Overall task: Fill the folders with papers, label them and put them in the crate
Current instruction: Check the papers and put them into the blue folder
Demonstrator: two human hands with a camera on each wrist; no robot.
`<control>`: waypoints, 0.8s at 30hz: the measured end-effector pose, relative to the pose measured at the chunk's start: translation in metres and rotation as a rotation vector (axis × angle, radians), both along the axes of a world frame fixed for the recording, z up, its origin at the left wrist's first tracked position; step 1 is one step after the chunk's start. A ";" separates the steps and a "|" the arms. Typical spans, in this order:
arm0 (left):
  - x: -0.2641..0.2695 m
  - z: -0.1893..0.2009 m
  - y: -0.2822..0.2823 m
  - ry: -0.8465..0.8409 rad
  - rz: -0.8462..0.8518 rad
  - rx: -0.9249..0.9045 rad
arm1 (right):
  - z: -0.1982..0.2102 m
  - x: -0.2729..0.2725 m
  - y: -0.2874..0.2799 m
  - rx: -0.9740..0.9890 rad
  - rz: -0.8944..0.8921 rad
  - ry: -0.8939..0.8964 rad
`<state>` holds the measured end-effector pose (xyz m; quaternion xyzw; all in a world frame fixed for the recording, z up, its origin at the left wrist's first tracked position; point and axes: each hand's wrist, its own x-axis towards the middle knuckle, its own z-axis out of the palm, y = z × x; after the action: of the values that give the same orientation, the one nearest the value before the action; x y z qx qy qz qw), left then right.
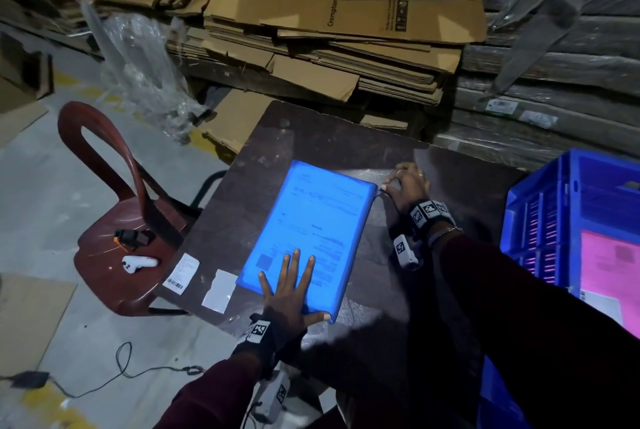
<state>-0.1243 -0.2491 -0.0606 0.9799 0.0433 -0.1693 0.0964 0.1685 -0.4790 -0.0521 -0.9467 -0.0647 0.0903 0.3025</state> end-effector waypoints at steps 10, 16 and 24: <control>0.000 -0.001 0.003 0.023 -0.010 -0.001 | 0.015 -0.003 -0.002 -0.017 -0.110 -0.004; 0.002 0.003 0.003 -0.005 0.034 -0.114 | 0.015 -0.047 0.011 0.113 -0.203 -0.006; 0.047 0.019 0.061 -0.153 0.216 -0.131 | -0.009 -0.190 0.050 0.081 0.053 0.085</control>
<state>-0.0772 -0.1877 -0.0420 0.9712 0.1300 -0.0851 0.1806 -0.0220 -0.4293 -0.0616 -0.9269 -0.0806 0.1356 0.3406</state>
